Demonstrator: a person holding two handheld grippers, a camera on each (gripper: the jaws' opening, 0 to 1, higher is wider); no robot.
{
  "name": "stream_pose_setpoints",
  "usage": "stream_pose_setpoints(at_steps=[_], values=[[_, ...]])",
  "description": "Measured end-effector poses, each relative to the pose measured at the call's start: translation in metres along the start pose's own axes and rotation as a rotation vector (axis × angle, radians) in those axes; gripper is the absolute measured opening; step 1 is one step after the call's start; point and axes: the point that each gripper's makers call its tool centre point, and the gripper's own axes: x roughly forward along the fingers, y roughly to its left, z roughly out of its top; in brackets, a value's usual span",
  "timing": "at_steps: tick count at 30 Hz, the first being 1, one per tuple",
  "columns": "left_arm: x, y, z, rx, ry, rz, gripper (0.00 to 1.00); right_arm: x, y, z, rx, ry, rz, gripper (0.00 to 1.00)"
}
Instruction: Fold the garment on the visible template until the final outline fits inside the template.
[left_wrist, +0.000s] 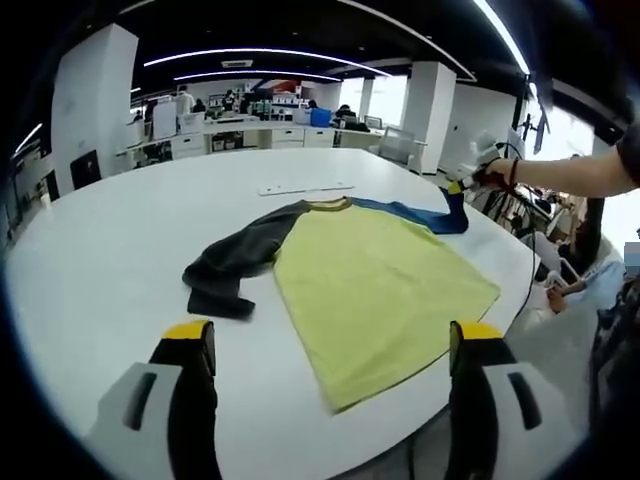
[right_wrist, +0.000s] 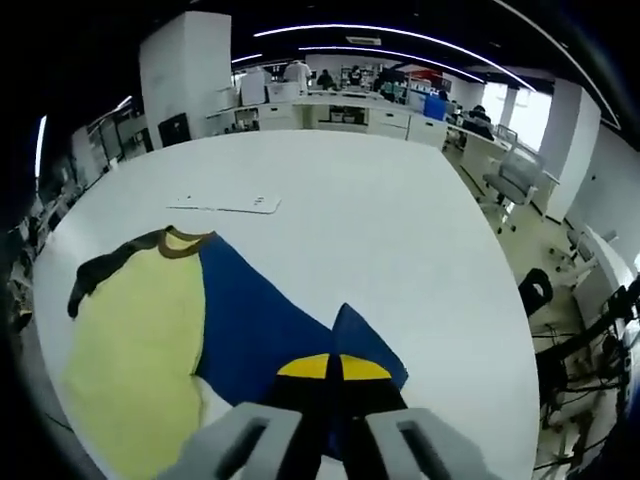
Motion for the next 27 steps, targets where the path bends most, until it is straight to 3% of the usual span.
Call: stream_pose_setpoints(at_steps=[27], values=[[0.001, -0.003, -0.004, 0.029, 0.015, -0.035, 0.93, 0.018, 0.091, 0.029, -0.112, 0.02, 0.092, 0.0]])
